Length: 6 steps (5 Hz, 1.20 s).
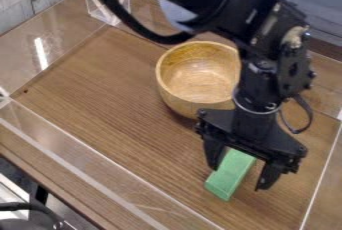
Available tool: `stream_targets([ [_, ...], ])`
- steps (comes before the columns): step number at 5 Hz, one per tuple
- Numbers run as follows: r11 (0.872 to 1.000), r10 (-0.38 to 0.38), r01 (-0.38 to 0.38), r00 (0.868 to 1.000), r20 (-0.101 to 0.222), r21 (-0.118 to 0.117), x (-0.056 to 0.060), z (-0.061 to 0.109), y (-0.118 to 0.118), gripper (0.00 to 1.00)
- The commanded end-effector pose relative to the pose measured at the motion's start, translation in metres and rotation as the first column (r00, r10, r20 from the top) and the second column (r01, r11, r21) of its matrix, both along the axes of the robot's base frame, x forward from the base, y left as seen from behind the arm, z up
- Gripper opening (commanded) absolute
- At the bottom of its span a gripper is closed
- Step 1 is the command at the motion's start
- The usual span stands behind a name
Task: Put the green block in the brown bowl
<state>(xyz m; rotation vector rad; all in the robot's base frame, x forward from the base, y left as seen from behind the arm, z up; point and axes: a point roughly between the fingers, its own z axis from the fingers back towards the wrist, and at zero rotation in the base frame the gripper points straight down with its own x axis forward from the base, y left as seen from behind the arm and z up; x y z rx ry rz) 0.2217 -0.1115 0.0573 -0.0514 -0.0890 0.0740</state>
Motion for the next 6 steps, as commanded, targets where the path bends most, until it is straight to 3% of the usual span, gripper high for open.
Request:
stream_targets([
  [1, 0.998, 0.051, -0.050, 0.996, 0.067, -0.025, 0.018, 0.022, -0.007, 1.00],
  [2, 0.993, 0.118, -0.117, 0.992, 0.047, -0.018, 0.016, 0.007, -0.008, 1.00],
  [5, 0.990, 0.142, -0.142, 0.990, -0.001, 0.005, 0.023, -0.027, -0.008, 1.00],
  [6, 0.994, 0.107, -0.106, 0.994, -0.016, 0.009, 0.019, -0.034, -0.009, 1.00],
])
